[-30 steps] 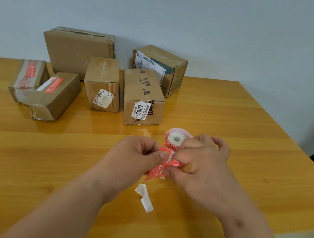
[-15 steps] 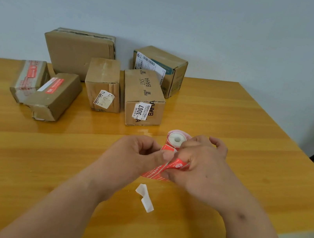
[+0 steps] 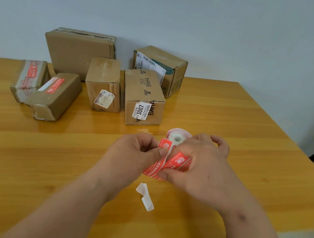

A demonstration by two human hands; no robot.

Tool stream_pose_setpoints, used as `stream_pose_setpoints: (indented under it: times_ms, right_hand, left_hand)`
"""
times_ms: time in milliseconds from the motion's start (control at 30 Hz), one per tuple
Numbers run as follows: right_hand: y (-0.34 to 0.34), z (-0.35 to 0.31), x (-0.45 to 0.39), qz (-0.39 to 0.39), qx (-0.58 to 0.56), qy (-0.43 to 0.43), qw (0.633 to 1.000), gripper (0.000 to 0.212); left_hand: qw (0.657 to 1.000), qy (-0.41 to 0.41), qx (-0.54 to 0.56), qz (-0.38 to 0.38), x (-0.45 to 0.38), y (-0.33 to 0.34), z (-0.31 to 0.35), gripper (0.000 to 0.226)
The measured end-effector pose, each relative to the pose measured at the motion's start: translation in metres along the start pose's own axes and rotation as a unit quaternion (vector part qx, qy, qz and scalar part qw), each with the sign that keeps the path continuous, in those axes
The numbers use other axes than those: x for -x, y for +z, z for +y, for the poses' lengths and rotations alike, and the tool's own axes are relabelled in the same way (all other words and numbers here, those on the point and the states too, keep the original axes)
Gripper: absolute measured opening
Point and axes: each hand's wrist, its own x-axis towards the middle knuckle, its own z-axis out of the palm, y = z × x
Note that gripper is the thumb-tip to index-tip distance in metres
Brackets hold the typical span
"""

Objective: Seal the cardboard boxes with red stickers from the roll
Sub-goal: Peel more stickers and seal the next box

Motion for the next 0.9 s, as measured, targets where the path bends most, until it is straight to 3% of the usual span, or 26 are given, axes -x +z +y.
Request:
stream_pose_setpoints:
  times_ms: [200,300,433,667,900]
  right_hand:
    - [0.0007,-0.0001,-0.0043,-0.060,-0.003,0.017,0.998,0.037]
    - [-0.0006,-0.0001,-0.0038,-0.068,0.001,0.014,0.998,0.032]
    - [-0.0003,-0.0031,-0.0031,-0.057,0.026,0.011,0.998,0.032]
    - [0.0028,-0.0034,-0.0008,0.013,0.016,-0.016,1.000,0.019]
    - [0.0005,-0.0041,-0.0018,-0.033,0.049,-0.006,0.998,0.035]
  left_hand:
    - [0.999,0.027,-0.031,0.011,0.0039,0.0028,0.0038,0.020]
    - [0.998,0.018,-0.042,-0.030,0.0083,-0.0016,0.0089,0.023]
    - [0.996,0.016,-0.069,-0.057,0.0079,-0.0058,0.0093,0.010]
    - [1.000,0.001,-0.027,-0.012,0.0036,-0.0017,0.0040,0.019]
    - [0.999,0.002,-0.030,-0.017,0.0060,0.0002,0.0055,0.015]
